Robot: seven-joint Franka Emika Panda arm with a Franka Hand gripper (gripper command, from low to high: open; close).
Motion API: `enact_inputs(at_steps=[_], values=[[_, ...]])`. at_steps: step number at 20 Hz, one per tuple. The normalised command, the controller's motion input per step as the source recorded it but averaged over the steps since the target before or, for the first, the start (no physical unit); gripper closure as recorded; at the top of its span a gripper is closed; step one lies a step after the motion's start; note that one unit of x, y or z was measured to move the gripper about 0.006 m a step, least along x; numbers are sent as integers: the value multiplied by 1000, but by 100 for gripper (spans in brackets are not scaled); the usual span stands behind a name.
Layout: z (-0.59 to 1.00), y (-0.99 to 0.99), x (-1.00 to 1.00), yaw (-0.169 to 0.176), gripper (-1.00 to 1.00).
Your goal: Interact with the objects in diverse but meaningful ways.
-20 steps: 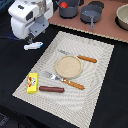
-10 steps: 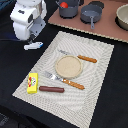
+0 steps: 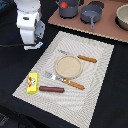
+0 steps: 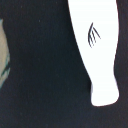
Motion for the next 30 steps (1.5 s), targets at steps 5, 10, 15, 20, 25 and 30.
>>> enact_inputs(at_steps=[5,10,15,20,25,30], values=[[-165,-129,-13,60,-100],[-230,-138,-60,29,-100],[-273,-116,-122,19,-100],[-229,-78,-127,19,-100],[-206,-34,-112,24,100],[-175,-10,-73,29,100]])
